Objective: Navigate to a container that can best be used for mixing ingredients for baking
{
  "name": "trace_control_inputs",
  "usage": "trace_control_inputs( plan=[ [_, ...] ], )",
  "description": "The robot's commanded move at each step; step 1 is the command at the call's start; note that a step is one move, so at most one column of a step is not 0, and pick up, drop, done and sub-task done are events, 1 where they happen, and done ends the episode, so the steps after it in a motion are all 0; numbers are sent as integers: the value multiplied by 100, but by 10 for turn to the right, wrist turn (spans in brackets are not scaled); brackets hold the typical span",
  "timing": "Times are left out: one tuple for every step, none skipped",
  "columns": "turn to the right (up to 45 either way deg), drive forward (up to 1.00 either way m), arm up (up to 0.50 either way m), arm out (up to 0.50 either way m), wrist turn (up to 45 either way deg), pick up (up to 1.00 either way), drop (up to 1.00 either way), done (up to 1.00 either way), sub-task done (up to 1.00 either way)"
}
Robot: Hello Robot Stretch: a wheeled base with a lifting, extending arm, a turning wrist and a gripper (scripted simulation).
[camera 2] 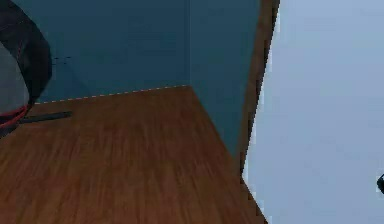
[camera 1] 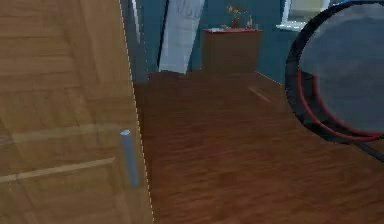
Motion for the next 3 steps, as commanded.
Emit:
trace_control_inputs(
  plan=[
    [360, 0, 0, 0, 0, 0, 0, 0, 0],
    [0, 75, 0, 0, 0, 0, 0, 0, 0],
    [-330, 0, 0, 0, 0, 0, 0, 0, 0]
  ],
)
